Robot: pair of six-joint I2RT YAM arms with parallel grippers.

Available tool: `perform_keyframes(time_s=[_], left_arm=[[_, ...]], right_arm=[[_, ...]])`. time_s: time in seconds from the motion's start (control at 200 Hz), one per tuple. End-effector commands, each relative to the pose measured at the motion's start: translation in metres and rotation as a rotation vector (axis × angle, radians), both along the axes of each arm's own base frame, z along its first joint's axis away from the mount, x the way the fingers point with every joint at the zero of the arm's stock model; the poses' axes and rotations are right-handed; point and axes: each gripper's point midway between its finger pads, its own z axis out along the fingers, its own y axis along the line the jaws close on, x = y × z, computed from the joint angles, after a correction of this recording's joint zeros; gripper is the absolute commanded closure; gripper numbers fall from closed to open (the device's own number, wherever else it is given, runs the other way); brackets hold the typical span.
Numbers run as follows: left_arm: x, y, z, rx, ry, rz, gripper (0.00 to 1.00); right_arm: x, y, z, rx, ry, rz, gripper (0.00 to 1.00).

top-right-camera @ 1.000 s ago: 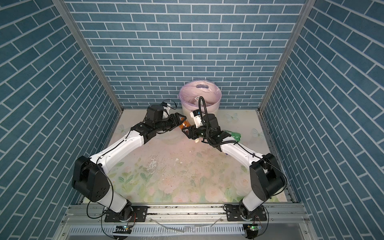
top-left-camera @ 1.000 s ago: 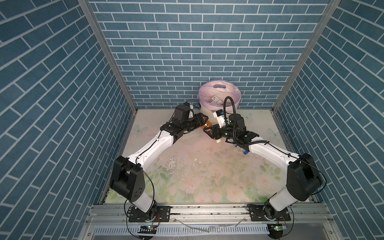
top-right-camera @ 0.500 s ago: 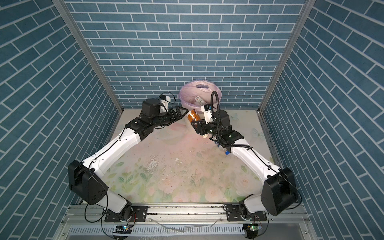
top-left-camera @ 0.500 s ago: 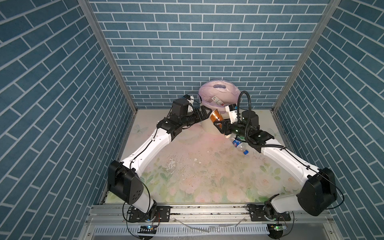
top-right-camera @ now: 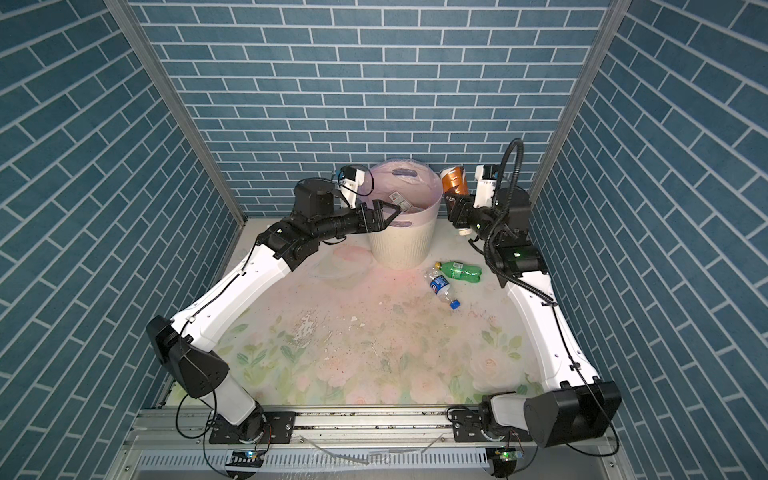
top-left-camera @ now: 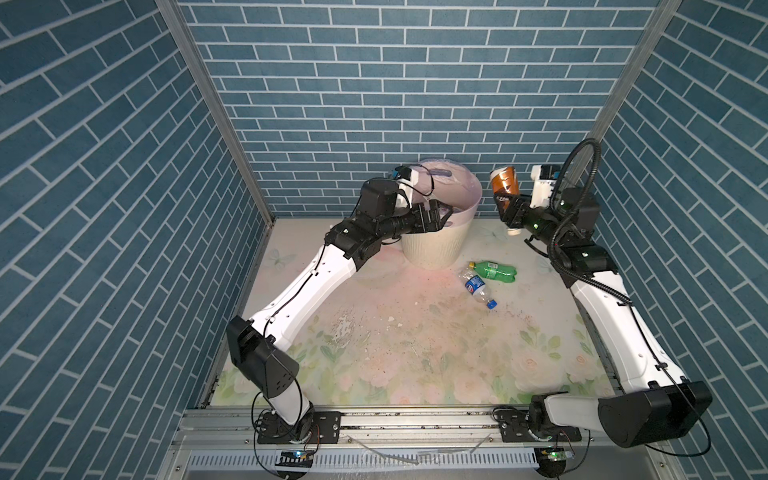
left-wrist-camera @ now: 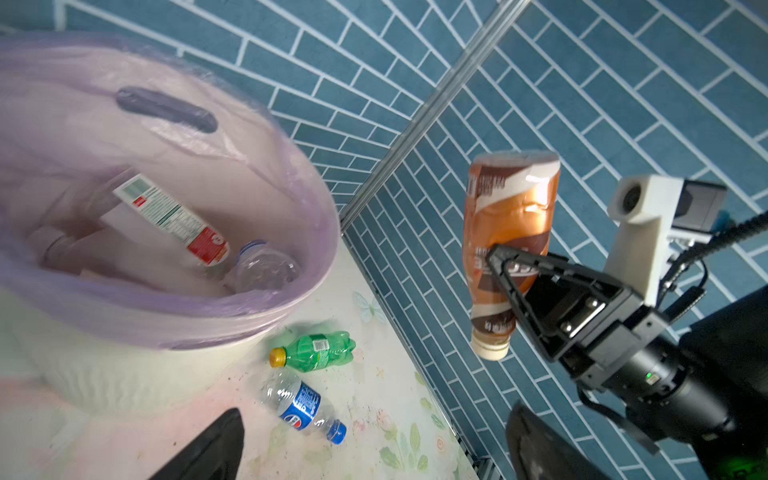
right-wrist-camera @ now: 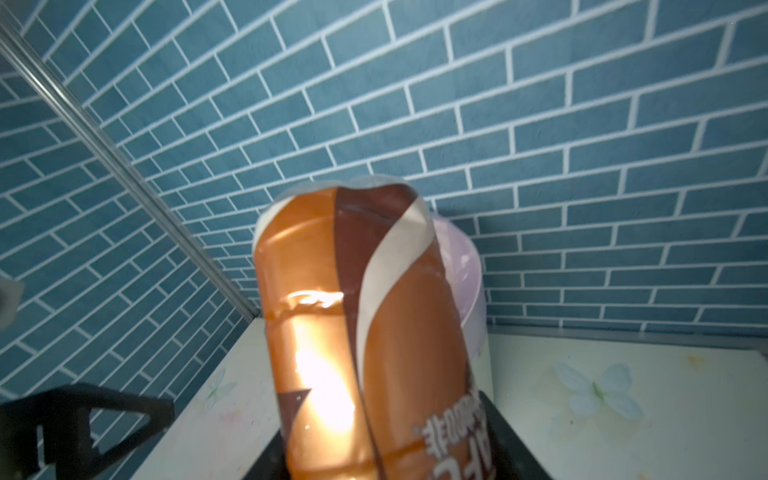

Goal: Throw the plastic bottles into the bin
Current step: 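Raise the Nescafe bottle with the right gripper while the left gripper opens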

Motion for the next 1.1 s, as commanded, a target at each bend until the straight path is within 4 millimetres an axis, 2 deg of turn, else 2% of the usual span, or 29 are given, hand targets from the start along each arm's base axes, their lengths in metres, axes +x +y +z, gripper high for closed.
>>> perform_keyframes(time_s=[0.0,0.11,0.235,0.32,0.375,0.425,0.485,0.525,0.575,0.63,0.705,0.8,0.935,1.095], left_arm=[[-0.009,-0.019,-0.002,0.096,-0.069,-0.060,0.01],[-0.010,-0.033,0.003,0.117,-0.091,-0.085,0.01],[-0.009,-0.038,0.005,0.114,-0.095,-0.100,0.01],[-0.009,-0.035,0.004,0.131,-0.108,-0.092,0.01],[-0.010,-0.032,0.001,0.146,-0.115,-0.083,0.01],[-0.010,-0.029,0.000,0.155,-0.121,-0.074,0.01],[-0.009,-0.024,-0.001,0.163,-0.127,-0.061,0.01],[-0.009,-0.022,-0.002,0.167,-0.128,-0.054,0.01],[-0.007,-0.017,-0.005,0.170,-0.123,-0.044,0.01],[-0.007,-0.012,-0.007,0.174,-0.120,-0.032,0.01],[-0.004,-0.003,-0.012,0.180,-0.108,-0.014,0.01],[-0.003,0.005,-0.016,0.184,-0.094,0.001,0.01],[-0.004,0.012,-0.020,0.184,-0.096,0.021,0.01],[-0.005,0.010,-0.028,0.174,-0.071,0.016,0.01]], right_arm=[[-0.004,-0.026,0.054,0.002,-0.123,-0.066,0.59],[-0.012,-0.055,0.099,0.044,-0.228,-0.150,0.59],[-0.024,-0.071,0.145,0.068,-0.339,-0.201,0.59],[-0.022,-0.071,0.162,0.090,-0.368,-0.195,0.59],[-0.011,-0.068,0.164,0.119,-0.359,-0.176,0.59],[0.010,-0.061,0.155,0.159,-0.311,-0.139,0.59],[0.039,-0.044,0.132,0.190,-0.225,-0.088,0.59],[0.056,-0.021,0.114,0.179,-0.175,-0.045,0.58],[0.079,0.011,0.080,0.145,-0.081,0.002,0.52],[0.094,0.044,0.054,0.125,-0.008,0.068,0.34],[0.102,0.077,0.038,0.119,0.047,0.148,0.02],[0.106,0.074,0.041,0.130,0.059,0.110,0.01],[0.094,0.067,0.061,0.126,0.009,0.095,0.01],[0.081,0.063,0.070,0.119,-0.011,0.088,0.01]])
